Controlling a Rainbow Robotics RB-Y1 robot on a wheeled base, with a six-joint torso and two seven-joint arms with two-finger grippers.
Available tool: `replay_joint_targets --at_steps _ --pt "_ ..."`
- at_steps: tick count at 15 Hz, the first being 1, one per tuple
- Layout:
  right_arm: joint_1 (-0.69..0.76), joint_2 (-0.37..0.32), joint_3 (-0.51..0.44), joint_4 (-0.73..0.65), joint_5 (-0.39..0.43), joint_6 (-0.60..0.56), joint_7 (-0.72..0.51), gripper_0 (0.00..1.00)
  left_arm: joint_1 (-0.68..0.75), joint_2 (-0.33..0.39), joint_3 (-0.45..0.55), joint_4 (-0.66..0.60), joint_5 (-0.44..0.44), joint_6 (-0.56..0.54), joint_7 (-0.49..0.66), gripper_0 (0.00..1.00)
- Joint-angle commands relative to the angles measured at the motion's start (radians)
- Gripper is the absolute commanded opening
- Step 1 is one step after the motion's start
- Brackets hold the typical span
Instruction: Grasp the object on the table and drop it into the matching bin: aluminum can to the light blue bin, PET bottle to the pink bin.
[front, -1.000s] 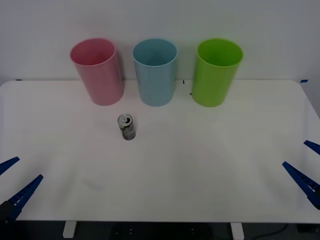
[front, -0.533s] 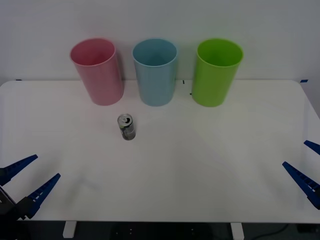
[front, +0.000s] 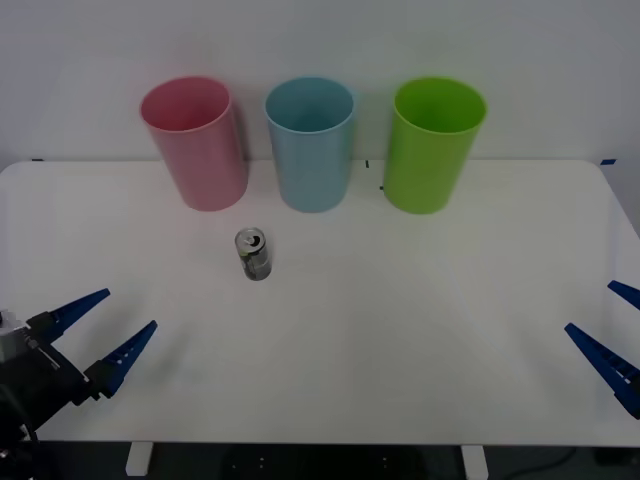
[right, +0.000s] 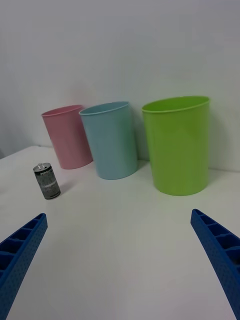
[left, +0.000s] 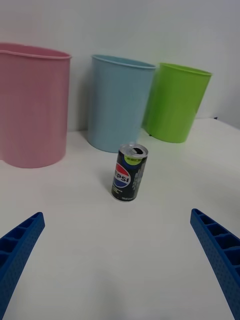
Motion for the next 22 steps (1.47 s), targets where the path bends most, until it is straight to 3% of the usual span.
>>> replay_joint_targets --at_steps 1,9,20,22 --pt "0.0 0.0 0.0 0.0 0.0 0.0 0.0 1.0 -0.043 0.0 -0.061 0.026 -0.004 0.074 -0.002 1.0" --pt "0.0 0.0 0.0 0.0 0.0 0.0 0.0 1.0 -0.252 -0.005 -0.139 0.253 -0.051 0.084 -0.037 1.0" --pt "0.0 0.0 0.0 0.0 0.0 0.0 0.0 1.0 -0.365 -0.17 -0.136 0.29 -0.287 0.161 -0.046 1.0" --pt "0.0 0.0 0.0 0.0 0.0 0.0 0.0 1.0 -0.413 -0.178 -0.138 0.354 -0.306 0.162 -0.059 1.0"
